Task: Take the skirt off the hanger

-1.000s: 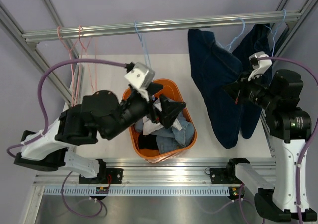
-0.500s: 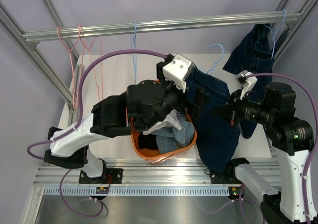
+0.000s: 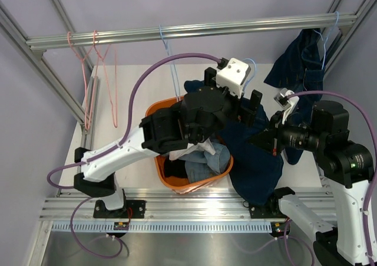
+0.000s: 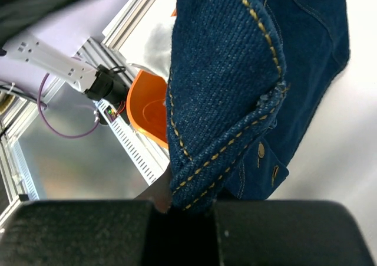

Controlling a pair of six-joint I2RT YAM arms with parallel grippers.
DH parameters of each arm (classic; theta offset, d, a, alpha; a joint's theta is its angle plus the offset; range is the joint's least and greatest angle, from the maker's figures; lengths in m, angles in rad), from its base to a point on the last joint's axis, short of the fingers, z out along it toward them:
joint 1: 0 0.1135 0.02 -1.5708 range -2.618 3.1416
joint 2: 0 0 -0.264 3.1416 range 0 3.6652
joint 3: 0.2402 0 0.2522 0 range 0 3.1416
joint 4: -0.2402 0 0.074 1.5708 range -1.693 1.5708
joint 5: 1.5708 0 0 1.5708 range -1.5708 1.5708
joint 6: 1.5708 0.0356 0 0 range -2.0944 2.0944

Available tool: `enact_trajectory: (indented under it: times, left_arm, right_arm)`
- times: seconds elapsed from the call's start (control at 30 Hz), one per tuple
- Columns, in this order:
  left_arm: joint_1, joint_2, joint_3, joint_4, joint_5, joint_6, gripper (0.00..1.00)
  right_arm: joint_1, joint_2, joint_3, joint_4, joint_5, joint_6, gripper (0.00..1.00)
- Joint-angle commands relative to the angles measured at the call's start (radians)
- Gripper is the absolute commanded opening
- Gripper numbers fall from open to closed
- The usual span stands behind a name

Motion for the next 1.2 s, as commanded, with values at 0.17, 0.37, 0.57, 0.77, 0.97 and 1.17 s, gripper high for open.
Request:
enact_trajectory:
  times: [0.17,0.37,0.57,0.77,0.97,1.17]
  left_arm:
    - [0.078,0.024,0.008,0.108,0.064,-0.015,0.99]
    - [0.110,0.060,0.028,0.080,0.155,-0.040,0.81]
    - [0.122,0.084,0.089,0.036,0.253,-0.049,0.00]
    - [0.138,-0.008,0.095,0.002,0.215,-0.049,0.00]
    - [0.168,-0.135,0.098,0.011,0.140,0.026,0.00]
    - [0.181,-0.161,0.132,-0.004,0.109,0.064,0.00]
  right_arm:
    - [0.044,-0.041,0.044,0.047,-0.083,-0.041,0.00]
    - [0.047,-0.038,0.072,0.057,-0.109,-0.039,0.00]
    - [0.048,-0.007,0.130,0.061,-0.119,-0.030,0.00]
    - [0.048,0.004,0.141,0.122,0.025,0.111,0.96]
    - [0.048,0.019,0.061,0.371,-0.078,0.374,0.99]
    - [0.048,0.015,0.077,0.503,-0.131,0.332,1.00]
